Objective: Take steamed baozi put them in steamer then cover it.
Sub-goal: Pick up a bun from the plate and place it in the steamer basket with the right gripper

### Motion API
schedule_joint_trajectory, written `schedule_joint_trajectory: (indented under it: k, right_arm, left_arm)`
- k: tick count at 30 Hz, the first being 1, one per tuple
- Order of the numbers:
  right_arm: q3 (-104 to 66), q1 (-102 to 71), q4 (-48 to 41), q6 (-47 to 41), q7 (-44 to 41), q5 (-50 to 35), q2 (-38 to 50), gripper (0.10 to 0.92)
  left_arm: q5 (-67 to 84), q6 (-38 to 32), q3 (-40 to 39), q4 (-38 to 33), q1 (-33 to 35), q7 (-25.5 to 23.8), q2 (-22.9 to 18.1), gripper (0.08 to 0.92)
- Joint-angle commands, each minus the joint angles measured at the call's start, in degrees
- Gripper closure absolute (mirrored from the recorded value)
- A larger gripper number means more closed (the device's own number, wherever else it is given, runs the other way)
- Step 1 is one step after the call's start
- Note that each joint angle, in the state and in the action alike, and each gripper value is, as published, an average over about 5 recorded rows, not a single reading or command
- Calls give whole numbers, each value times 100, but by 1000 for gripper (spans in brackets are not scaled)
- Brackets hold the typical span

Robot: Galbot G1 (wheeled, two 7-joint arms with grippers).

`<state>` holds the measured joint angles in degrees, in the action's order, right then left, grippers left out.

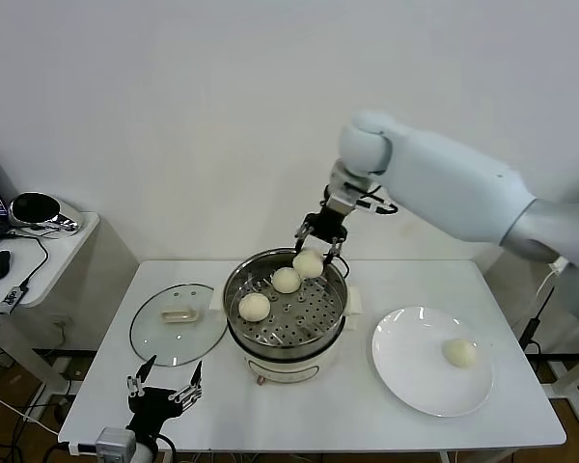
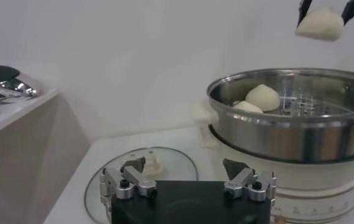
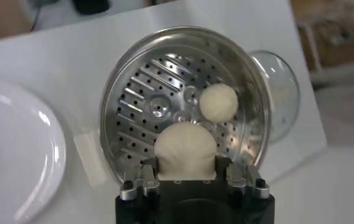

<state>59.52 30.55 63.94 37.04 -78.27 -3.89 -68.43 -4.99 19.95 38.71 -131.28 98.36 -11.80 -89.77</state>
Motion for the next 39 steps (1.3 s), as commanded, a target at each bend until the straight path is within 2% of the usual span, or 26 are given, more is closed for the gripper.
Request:
schedule_joint_trajectory:
  k: [1,7,19,33,39]
  right_arm:
    - [122,-306,396,1048,-42,959,-451,457]
    - [98,-594,449,1049,-37,1372,-588,457]
    - [185,-1054,420,1045,188,1616,-851,457]
    - [234,-1141,541,1042,365,1651,-865,456]
    - [246,-1122,627,1040,367,1651,-830,421]
  left_arm:
    - [-10,-3,-12,-148,137,11,-30,177]
    - [-2,-7,-11,-183,169,13,-33,177]
    - [72,4,59,-180,137,-5,-36,177]
    - [74,12,15,-143,75,-17,-67,177]
    - [75,17,18,-117,50,-27,-73,177]
